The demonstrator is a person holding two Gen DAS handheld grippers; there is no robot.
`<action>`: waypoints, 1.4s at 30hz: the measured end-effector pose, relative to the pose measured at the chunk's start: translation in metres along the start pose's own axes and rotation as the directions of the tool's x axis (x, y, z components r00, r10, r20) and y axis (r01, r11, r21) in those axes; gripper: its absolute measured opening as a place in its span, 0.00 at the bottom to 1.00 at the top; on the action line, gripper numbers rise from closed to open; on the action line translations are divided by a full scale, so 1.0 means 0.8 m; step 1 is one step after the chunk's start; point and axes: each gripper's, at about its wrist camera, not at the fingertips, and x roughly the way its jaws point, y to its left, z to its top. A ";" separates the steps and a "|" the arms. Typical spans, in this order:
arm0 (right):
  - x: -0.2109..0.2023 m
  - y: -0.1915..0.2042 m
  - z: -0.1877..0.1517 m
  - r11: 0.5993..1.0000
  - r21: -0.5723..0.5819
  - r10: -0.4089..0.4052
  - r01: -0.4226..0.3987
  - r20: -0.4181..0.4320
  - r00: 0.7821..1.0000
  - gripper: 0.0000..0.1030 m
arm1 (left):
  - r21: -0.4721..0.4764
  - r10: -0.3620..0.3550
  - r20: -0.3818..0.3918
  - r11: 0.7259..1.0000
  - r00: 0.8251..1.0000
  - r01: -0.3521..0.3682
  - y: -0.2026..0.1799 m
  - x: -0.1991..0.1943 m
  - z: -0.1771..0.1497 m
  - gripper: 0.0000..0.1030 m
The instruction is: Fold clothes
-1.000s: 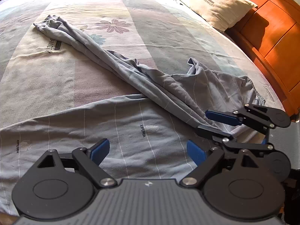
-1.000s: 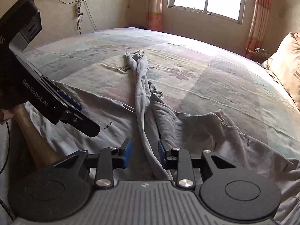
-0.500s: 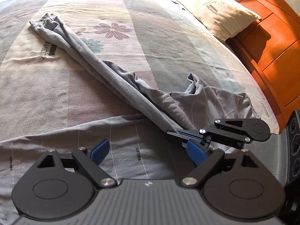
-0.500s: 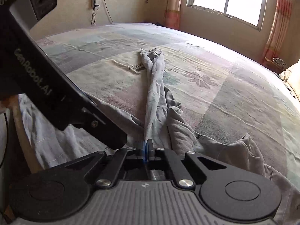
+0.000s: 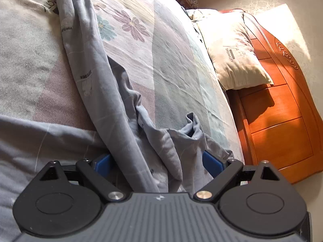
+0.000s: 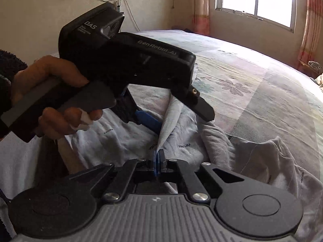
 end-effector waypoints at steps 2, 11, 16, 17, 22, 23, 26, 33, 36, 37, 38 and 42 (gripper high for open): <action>0.002 -0.002 -0.005 1.000 0.017 0.009 -0.009 -0.008 1.000 0.02 | -0.038 -0.017 0.025 0.999 1.000 0.018 0.010 0.007 0.008 0.89; 0.015 -0.007 -0.027 0.995 0.099 0.037 -0.031 -0.053 0.998 0.10 | -0.057 -0.136 0.108 0.988 0.985 0.142 0.037 0.012 0.013 0.88; 0.009 -0.010 -0.031 0.992 0.124 0.040 -0.034 -0.049 0.998 0.11 | -0.041 -0.141 0.185 0.988 0.972 0.151 0.049 0.005 -0.001 0.67; 0.009 -0.010 -0.032 0.992 0.125 0.039 -0.032 -0.049 0.998 0.12 | -0.098 -0.141 0.211 0.981 0.967 0.165 0.058 0.003 -0.001 0.63; 0.008 -0.008 -0.035 0.992 0.126 0.032 -0.026 -0.048 0.998 0.13 | -0.291 -0.129 0.249 0.935 0.960 0.201 0.080 0.006 0.013 0.47; 0.008 -0.008 -0.035 0.992 0.127 0.030 -0.024 -0.048 0.998 0.13 | -0.284 -0.107 0.239 0.943 0.965 0.175 0.075 0.010 0.019 0.47; 0.007 -0.007 -0.036 0.992 0.128 0.027 -0.021 -0.047 0.999 0.14 | -0.191 -0.037 0.214 0.978 0.976 0.079 0.053 0.024 0.032 0.51; 0.006 -0.003 -0.039 0.990 0.139 0.028 -0.022 -0.039 0.999 0.15 | -0.138 -0.031 0.198 0.989 0.980 0.059 0.050 0.039 0.042 0.47; 0.004 -0.002 -0.038 0.990 0.138 0.030 -0.024 -0.038 0.999 0.18 | -0.159 -0.014 0.178 0.986 0.984 0.042 0.064 0.039 0.042 0.20; 0.003 -0.001 -0.038 0.990 0.136 0.028 -0.023 -0.038 0.999 0.19 | -0.186 -0.001 0.171 0.982 0.985 0.034 0.073 0.039 0.041 0.10; 0.001 0.000 -0.038 0.991 0.134 0.027 -0.022 -0.038 0.999 0.21 | -0.213 -0.015 0.173 0.976 0.985 0.052 0.079 0.039 0.040 0.10; -0.017 -0.002 -0.037 0.991 0.136 0.018 -0.016 -0.013 1.000 0.25 | -0.150 0.058 0.170 0.988 0.984 -0.033 0.051 0.036 0.041 0.06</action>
